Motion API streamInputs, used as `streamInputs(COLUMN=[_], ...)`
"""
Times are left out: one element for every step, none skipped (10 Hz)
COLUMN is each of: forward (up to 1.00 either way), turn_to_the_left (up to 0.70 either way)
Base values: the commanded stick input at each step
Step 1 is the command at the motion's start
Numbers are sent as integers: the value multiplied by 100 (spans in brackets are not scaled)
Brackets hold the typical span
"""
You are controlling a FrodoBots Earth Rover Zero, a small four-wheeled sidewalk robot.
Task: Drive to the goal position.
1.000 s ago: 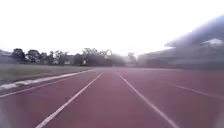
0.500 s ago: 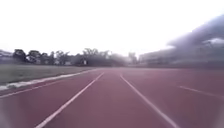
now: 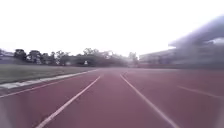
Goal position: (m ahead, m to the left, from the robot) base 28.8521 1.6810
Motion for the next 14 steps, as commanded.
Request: streamInputs(forward=[70, 70, 70, 70, 70, 70, 70, 70, 70, 70, 70, 70, 70, 70], turn_to_the_left=[0, 0, 0, 0, 0, 0, 0, 0, 0, 0, 0, 0, 0, 0])
